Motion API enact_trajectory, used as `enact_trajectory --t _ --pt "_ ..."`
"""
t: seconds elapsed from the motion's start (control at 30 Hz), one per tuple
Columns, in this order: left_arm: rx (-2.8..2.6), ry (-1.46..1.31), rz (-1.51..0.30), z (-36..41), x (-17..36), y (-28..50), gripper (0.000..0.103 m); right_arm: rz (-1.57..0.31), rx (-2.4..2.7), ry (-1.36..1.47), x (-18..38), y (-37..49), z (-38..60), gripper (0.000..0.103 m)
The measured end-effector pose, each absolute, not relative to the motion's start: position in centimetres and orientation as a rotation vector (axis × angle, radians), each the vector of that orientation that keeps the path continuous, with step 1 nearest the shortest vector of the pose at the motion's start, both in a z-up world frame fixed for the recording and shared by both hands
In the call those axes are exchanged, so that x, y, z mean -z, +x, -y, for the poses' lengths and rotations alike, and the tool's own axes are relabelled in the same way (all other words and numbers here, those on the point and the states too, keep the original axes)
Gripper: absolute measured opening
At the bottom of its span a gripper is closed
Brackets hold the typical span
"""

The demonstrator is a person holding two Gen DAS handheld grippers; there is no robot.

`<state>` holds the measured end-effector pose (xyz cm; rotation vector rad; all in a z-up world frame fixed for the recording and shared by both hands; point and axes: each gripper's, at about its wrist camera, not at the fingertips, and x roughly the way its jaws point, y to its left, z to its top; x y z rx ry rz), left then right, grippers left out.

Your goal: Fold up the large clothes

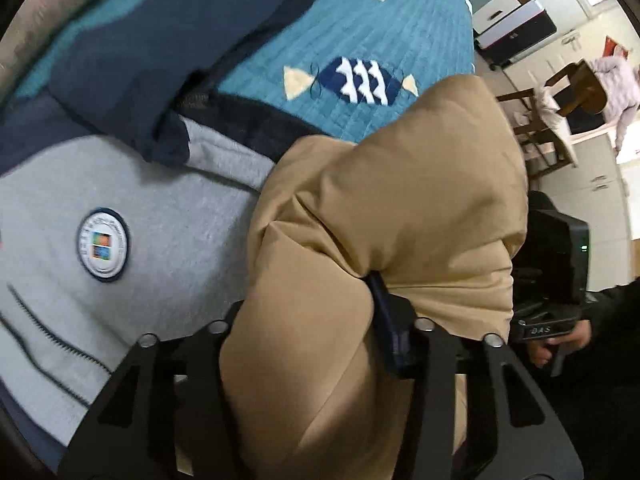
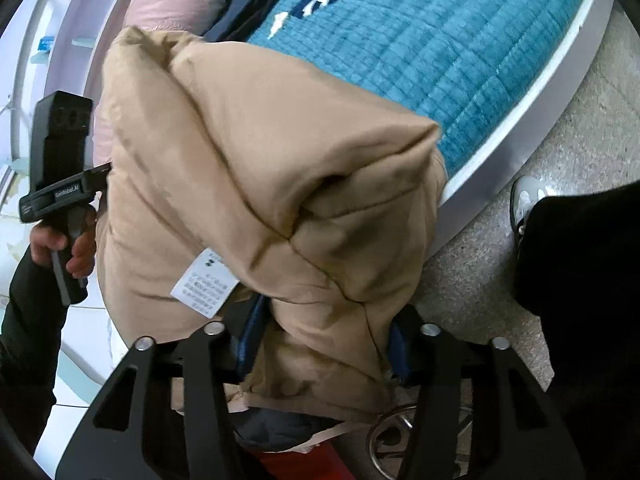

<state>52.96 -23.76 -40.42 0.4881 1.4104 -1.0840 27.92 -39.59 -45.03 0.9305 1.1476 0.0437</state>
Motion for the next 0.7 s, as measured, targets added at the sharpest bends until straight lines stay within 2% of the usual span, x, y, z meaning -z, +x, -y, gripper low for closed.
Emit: enact_trajectory --t 0.07,0.23,0.4,0.7 --pt "1.071 0.495 -1.348 23.6 39.3 52.0 0.036 -1.142 -0.044 0.888 44.3 28.0 39.4 0.032" --pt "1.072 0.471 -1.256 23.5 36.6 50.5 0.029 -1.134 -0.041 0.839 43.3 27.9 39.1 0.023" --pt "1.119 0.424 -1.191 24.1 33.4 48.5 0.025 -1.103 -0.033 0.833 41.9 27.7 39.7 0.020" --pt "1.217 0.362 -1.099 28.6 28.0 46.8 0.025 -0.955 -0.009 0.881 36.9 27.6 44.8 0.019"
